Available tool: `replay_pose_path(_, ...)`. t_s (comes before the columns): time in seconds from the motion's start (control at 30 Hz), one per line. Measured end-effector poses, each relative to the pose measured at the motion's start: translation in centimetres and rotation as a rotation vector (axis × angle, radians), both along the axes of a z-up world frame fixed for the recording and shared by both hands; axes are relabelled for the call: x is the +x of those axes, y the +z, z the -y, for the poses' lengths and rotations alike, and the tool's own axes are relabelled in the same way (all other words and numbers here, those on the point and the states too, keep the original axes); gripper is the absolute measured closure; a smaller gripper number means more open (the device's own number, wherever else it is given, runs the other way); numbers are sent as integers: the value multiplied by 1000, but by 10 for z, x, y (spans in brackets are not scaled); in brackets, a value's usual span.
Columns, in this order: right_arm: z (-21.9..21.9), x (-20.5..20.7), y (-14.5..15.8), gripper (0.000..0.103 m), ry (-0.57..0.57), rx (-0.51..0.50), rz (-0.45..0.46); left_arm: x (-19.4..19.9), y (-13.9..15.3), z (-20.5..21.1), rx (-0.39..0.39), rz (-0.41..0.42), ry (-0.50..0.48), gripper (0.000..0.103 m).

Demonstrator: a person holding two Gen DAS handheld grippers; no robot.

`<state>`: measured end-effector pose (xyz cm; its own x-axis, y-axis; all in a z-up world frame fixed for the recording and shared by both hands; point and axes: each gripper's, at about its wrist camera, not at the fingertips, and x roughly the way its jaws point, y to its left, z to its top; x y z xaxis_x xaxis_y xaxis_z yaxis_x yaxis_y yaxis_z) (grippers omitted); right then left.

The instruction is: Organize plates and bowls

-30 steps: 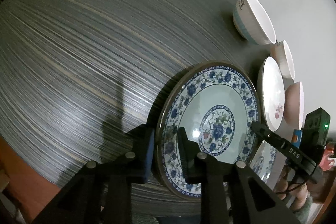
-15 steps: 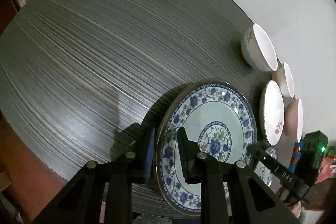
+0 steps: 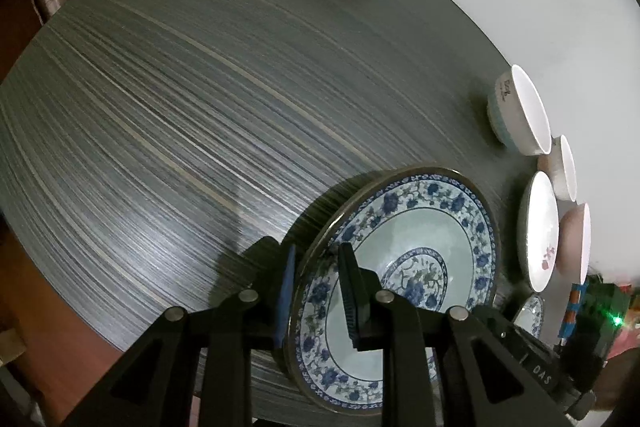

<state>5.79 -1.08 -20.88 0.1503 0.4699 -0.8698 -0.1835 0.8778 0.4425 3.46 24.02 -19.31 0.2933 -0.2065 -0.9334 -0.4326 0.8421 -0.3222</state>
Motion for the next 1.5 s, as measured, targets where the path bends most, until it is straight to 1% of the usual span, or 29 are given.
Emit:
replay_pose_path(0.27,-9,-4,-4,90,2,2,-9,1,-11,9,13,-8,8,81)
replay_pose_path(0.37,-11,-3,-4,88,-1,17,-14,3,-13,9,10,13,18,80)
replay_pose_path(0.43,-10,-2,-4,84,-2,31,-14,3,-13,10,18,25,18,80)
replay_pose_path(0.47,-9,-2,-5,78,-5,37,-17,3,-12,10,27,31,18,80)
replay_pose_path(0.5,-8,-2,-5,76,-13,34,-20,3,-10,11,45,41,17,80)
replay_pose_path(0.53,-5,-3,-6,76,-27,33,-20,3,-7,12,67,53,16,80)
replay_pose_path(0.6,-2,-5,-5,76,-31,45,-20,1,1,14,103,91,18,80)
replay_pose_path(0.67,2,-7,-2,76,-37,40,-9,-3,11,20,155,139,26,79)
replay_pose_path(0.77,10,-13,7,76,-51,58,11,-11,33,33,243,244,22,74)
replay_pose_path(0.8,12,-15,9,75,-53,62,15,-14,40,39,265,273,13,71)
replay_pose_path(0.83,14,-18,12,75,-55,68,21,-17,46,46,278,300,1,70)
replay_pose_path(0.9,20,-23,17,73,-60,77,34,-23,56,58,260,366,-35,70)
replay_pose_path(1.0,29,-32,23,72,-68,88,49,-29,66,81,284,425,-96,70)
replay_pose_path(1.07,34,-38,26,72,-73,86,64,-32,70,94,294,455,-126,69)
replay_pose_path(1.1,37,-42,28,72,-73,77,81,-34,73,102,286,474,-147,67)
replay_pose_path(1.13,40,-47,31,72,-70,65,98,-35,76,109,283,486,-162,61)
replay_pose_path(1.2,42,-53,36,72,-60,41,134,-37,81,123,280,512,-190,57)
replay_pose_path(1.27,48,-58,42,72,-53,14,172,-41,87,137,295,533,-200,57)
replay_pose_path(1.37,61,-69,53,72,-53,7,214,-48,97,161,374,573,-208,57)
replay_pose_path(1.43,72,-75,56,72,-64,8,222,-52,103,173,390,580,-214,57)
replay_pose_path(1.5,82,-79,59,72,-84,10,229,-54,107,183,389,570,-191,57)
